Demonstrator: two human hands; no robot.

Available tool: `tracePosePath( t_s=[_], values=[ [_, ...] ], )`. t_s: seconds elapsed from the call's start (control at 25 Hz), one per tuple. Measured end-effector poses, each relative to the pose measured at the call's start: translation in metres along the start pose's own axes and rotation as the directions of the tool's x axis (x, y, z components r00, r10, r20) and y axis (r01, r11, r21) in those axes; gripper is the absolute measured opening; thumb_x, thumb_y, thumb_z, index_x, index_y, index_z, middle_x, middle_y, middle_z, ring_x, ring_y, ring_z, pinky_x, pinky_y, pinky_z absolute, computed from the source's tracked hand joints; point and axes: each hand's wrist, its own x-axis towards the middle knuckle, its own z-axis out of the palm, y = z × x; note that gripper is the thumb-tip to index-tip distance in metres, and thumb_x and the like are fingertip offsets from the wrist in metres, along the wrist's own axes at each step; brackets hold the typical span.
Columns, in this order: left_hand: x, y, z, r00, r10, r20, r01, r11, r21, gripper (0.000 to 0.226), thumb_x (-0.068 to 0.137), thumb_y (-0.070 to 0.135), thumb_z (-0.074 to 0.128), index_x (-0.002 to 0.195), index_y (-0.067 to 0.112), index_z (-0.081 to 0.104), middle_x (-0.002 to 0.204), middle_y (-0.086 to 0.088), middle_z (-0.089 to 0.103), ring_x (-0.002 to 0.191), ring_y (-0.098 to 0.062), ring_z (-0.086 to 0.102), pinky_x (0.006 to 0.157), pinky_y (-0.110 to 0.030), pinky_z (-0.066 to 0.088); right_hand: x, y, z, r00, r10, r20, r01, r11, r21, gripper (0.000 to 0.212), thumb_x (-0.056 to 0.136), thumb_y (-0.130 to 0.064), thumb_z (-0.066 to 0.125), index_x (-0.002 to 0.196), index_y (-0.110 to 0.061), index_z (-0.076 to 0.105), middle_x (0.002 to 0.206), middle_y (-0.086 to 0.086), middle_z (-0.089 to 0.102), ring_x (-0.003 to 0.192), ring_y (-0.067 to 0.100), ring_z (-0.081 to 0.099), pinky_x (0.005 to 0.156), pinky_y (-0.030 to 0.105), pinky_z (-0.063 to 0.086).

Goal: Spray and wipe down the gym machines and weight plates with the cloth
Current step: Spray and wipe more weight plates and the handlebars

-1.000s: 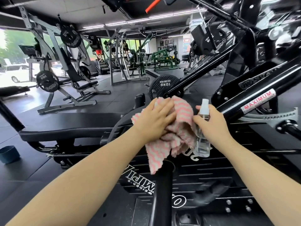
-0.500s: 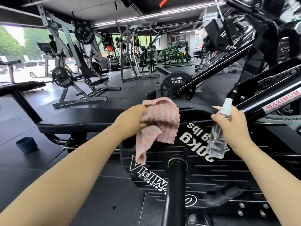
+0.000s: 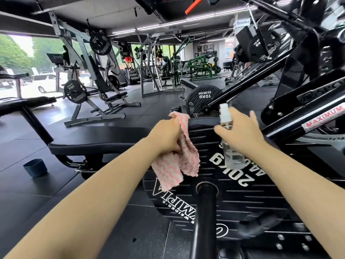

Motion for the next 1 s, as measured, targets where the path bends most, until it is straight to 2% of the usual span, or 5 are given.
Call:
tracePosePath(
  t_s=[0.16,0.28,0.48,0.6,1.0],
  values=[
    [0.016,-0.014,-0.014,0.967,-0.027,0.253,0.030,1.000,-0.006,0.063,0.064,0.028,0.084,0.109,0.004,0.046,0.115,-0.014,0.055,0.106,-0.031,0.053,0.085,-0.035,0.043,0.014,-0.025,0.012,0.997,-0.049,0.052,0.053,0.997,-0.065,0.022,0.083,-0.038,0.053,0.089,-0.020,0.042,0.063,-0.009,0.042,0.074,0.026,0.041,0.080,0.034,0.034],
    [0.016,-0.023,0.003,0.991,0.022,0.135,-0.010,0.996,-0.088,0.056,0.072,0.013,0.070,0.122,0.006,0.044,0.116,-0.012,0.057,0.108,-0.032,0.055,0.087,-0.038,0.045,0.009,-0.023,0.012,0.999,-0.028,-0.044,0.024,0.995,-0.093,0.021,0.081,-0.037,0.054,0.087,-0.018,0.048,0.064,-0.005,0.046,0.073,0.025,0.041,0.064,0.030,0.023],
    [-0.002,-0.016,0.032,0.974,-0.104,-0.203,0.047,0.962,-0.269,0.052,0.078,0.004,0.054,0.128,0.009,0.039,0.109,-0.008,0.061,0.102,-0.033,0.058,0.076,-0.038,0.045,0.008,-0.016,0.016,0.995,-0.074,-0.060,0.068,0.993,-0.098,0.022,0.081,-0.039,0.053,0.087,-0.018,0.047,0.067,-0.008,0.045,0.077,0.021,0.040,0.080,0.028,0.027],
    [-0.007,-0.019,0.032,0.962,-0.206,-0.177,0.128,0.919,-0.374,0.059,0.078,0.001,0.051,0.133,0.015,0.038,0.108,-0.009,0.064,0.100,-0.035,0.059,0.072,-0.032,0.041,0.008,-0.008,0.019,0.993,-0.109,-0.053,0.103,0.989,-0.104,0.039,0.077,-0.047,0.047,0.101,-0.017,0.055,0.076,-0.006,0.058,0.089,0.020,0.053,0.109,0.024,0.012],
    [-0.025,-0.030,0.052,0.929,-0.365,-0.067,0.279,0.806,-0.522,0.049,0.079,0.013,0.063,0.124,0.014,0.046,0.107,-0.010,0.066,0.097,-0.035,0.060,0.077,-0.034,0.045,-0.022,0.031,-0.001,0.993,0.049,-0.103,-0.029,0.982,0.185,0.024,0.087,-0.020,0.060,0.109,-0.011,0.059,0.082,-0.002,0.058,0.104,0.014,0.034,0.112,0.032,0.018]
  ],
)
